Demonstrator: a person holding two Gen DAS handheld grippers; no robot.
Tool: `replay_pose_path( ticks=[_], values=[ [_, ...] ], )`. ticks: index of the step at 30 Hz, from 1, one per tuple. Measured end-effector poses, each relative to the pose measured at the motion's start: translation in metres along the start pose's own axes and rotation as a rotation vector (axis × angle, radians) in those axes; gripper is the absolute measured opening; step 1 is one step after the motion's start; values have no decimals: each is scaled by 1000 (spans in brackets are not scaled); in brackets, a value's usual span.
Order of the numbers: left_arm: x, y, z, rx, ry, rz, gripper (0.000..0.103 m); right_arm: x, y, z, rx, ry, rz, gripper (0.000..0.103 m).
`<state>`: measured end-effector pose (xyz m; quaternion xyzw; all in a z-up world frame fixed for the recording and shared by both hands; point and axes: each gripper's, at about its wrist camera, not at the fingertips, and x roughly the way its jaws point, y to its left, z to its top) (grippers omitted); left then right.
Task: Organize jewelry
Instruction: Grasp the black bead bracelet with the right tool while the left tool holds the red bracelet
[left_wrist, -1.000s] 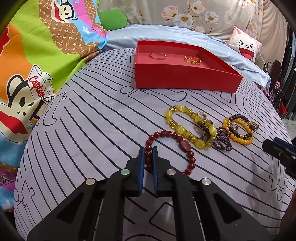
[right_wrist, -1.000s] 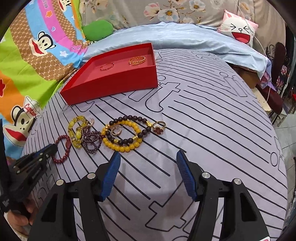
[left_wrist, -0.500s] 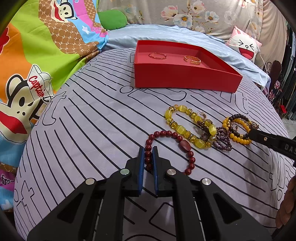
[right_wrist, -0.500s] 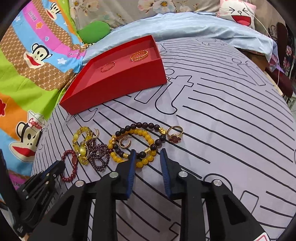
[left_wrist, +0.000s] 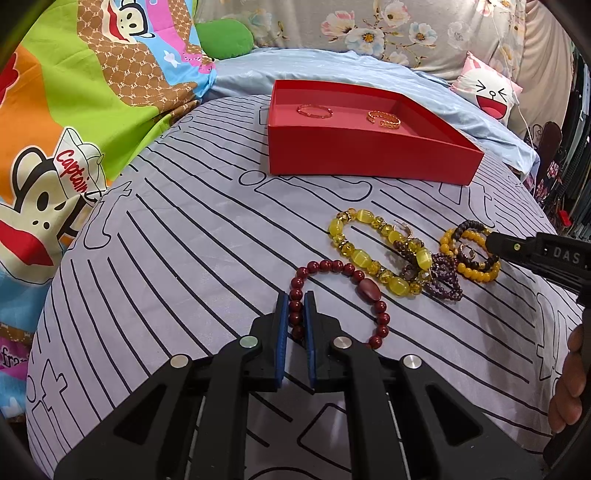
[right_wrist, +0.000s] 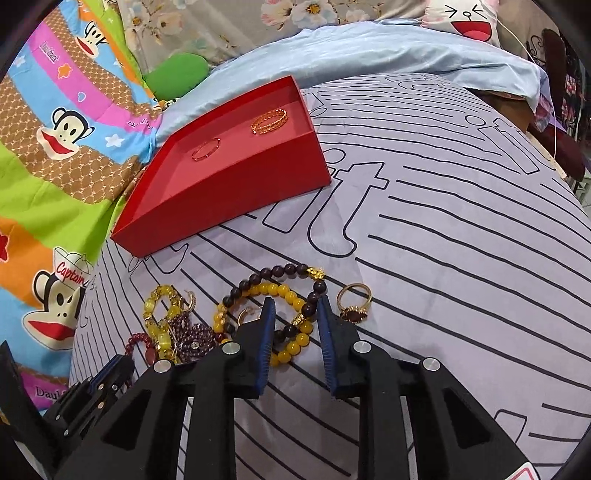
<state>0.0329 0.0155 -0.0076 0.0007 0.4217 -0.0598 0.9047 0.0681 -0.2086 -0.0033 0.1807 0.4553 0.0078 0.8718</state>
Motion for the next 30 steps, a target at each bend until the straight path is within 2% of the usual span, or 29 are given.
replay_pose_path(
  ticks=[3,5,8,21,30],
  values=[
    [1,-1,0,0,0,-1,8,2,0,1,-3,-5,-9,22],
    [1,0,0,0,0,-1,8,1,2,0,-16,-14,-27,14],
    [0,0,0,-1,0,-2,8,-3,1,-1,-18,-26,-30,9],
    [0,2,-1,-24,-3,-11,8,-49,8,-19,-86,-78,-28,8],
    [-7,3,-2,-47,14,-35,8,-74,8,-27,-80,-83,21,8]
  ],
)
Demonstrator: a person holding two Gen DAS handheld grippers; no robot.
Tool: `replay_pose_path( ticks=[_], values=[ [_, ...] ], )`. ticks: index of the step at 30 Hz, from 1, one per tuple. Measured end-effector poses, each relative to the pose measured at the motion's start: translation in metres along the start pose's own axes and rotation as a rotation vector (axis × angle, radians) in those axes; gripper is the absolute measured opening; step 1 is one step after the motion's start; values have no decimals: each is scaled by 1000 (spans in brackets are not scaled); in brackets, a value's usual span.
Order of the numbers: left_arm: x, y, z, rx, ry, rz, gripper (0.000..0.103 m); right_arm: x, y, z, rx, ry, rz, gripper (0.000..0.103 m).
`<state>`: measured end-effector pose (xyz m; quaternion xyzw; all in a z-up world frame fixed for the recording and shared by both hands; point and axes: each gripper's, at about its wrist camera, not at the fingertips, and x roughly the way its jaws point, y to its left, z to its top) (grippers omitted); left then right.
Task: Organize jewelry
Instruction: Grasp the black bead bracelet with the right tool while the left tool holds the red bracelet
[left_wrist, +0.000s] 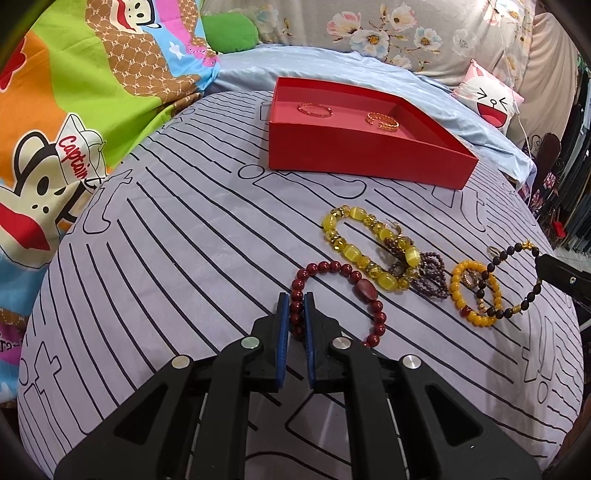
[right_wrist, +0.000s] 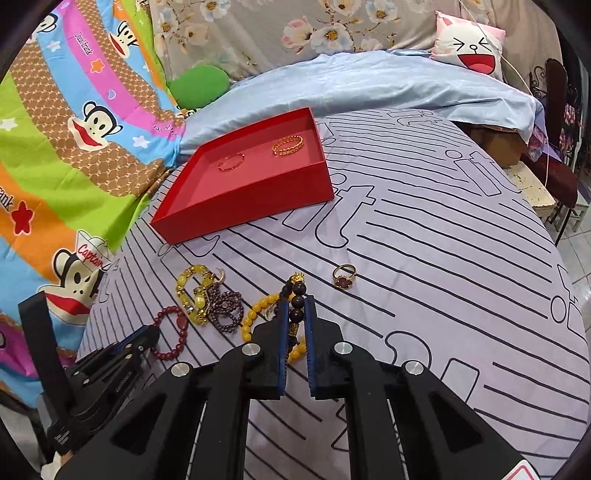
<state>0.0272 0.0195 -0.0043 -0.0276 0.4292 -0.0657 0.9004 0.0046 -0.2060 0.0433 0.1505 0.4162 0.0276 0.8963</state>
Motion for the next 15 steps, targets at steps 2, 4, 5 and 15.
replay_pose_path(
  ticks=[2,4,5,15],
  values=[
    [-2,0,1,-5,4,-9,8,-4,2,0,-5,-2,8,8],
    [-5,0,2,-5,2,-16,8,-7,4,0,-12,-6,12,8],
    [-7,0,3,-5,-1,-18,8,-9,5,0,-14,-9,15,8],
    [-30,-3,19,-4,-30,-64,8,-23,11,12,-29,-46,33,8]
  ],
)
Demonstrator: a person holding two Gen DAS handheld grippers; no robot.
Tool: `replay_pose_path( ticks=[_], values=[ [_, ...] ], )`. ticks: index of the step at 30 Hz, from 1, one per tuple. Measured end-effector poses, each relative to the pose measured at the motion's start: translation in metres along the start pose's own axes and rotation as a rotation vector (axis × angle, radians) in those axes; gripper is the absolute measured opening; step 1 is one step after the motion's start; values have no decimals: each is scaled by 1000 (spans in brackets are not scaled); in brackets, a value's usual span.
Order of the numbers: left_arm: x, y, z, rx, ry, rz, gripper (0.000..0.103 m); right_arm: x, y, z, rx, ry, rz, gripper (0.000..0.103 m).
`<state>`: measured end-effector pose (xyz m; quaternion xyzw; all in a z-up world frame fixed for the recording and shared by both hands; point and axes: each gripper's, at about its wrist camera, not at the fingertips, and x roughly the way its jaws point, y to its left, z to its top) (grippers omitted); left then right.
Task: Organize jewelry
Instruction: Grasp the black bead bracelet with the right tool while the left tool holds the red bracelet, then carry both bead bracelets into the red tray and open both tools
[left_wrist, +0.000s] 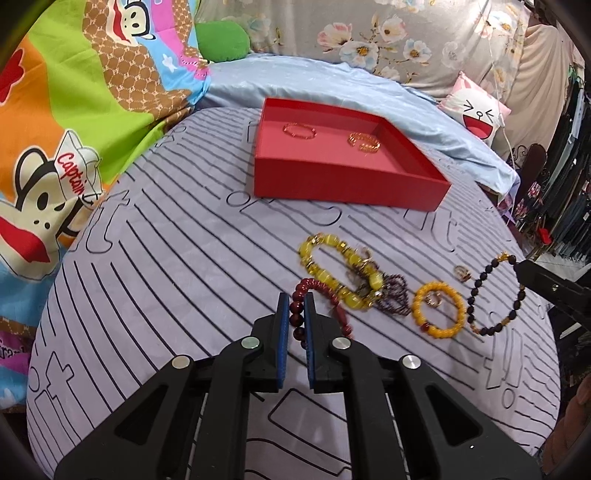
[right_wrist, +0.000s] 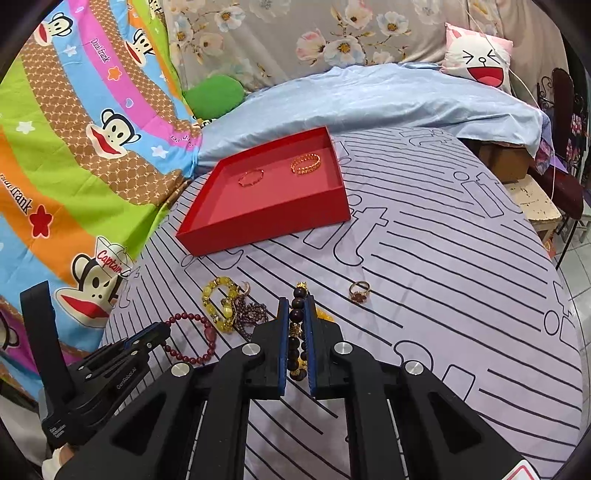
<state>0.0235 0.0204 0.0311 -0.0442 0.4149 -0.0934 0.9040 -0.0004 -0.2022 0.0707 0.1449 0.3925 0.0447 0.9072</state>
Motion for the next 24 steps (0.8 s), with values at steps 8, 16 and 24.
replay_pose_path(
  ticks=[8,16,24],
  values=[
    [-15,-7,17,23,-22,-33,8,-5,1,14,-14,-29,-8,8],
    [-27,-24,58,76,-81,-74,8,5,7,39,-72,-50,-41,8],
    [-26,-39,127,94,-160,-159,8,33,16,89,-96,-38,23,8]
  ],
)
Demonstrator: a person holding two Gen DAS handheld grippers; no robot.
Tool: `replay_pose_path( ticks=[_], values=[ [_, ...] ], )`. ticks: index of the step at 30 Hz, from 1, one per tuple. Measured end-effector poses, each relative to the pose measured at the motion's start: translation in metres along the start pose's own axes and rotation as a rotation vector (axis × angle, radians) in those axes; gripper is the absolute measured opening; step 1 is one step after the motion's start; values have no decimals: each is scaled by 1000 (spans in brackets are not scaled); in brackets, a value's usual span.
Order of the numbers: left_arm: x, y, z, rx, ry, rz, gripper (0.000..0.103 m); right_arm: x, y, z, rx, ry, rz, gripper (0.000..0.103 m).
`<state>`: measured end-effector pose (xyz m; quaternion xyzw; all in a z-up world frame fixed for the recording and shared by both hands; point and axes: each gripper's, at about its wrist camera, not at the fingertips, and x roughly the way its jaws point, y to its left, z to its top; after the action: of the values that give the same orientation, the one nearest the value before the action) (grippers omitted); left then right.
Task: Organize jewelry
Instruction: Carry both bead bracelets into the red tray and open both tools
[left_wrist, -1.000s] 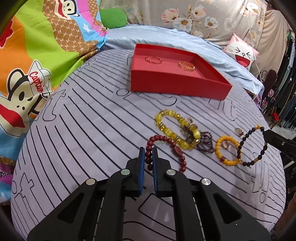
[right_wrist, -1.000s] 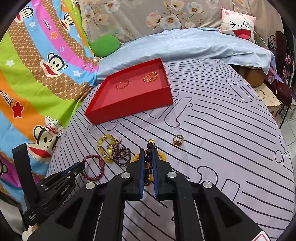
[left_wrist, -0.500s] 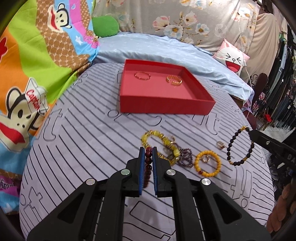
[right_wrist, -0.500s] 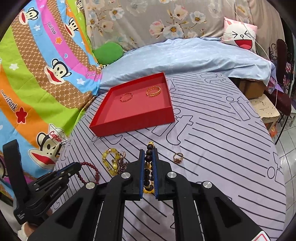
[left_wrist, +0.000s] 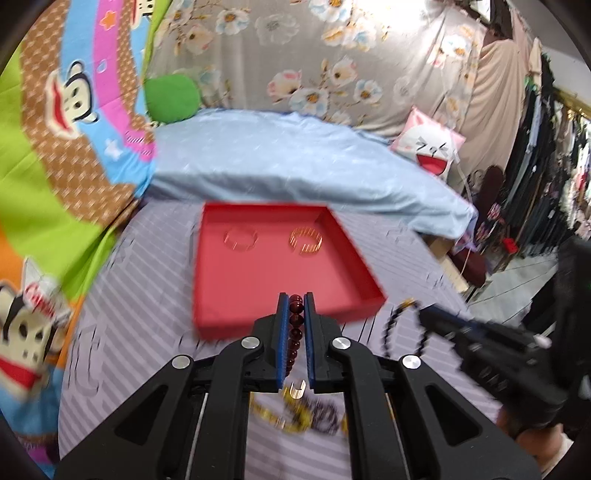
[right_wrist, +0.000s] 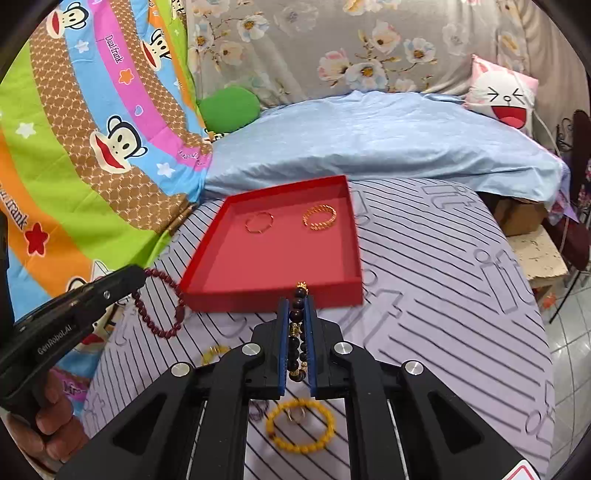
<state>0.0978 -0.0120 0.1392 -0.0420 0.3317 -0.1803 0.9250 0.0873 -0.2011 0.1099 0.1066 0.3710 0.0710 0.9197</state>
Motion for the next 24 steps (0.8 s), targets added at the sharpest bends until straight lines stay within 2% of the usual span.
replay_pose_path(
  ticks=[7,8,14,17,20,24],
  values=[
    [49,14,56,-34,-12,-96,8,53,0,62,14,17,44,8],
    [62,19,63,-53,7,-130,8,63,-1,69,24,21,54,8],
    [122,45,76,-152,77,-202,8,118,-11,94,122,70,144,8],
    [157,55,70,-165,125,-190,8,147,-18,93,147,119,153,8],
    [184,63,58,-160,180,-144,8,171,-21,86,121,162,86,8],
    [205,74,44,-116,228,-11,8,185,-26,82,67,181,-13,8]
  ],
)
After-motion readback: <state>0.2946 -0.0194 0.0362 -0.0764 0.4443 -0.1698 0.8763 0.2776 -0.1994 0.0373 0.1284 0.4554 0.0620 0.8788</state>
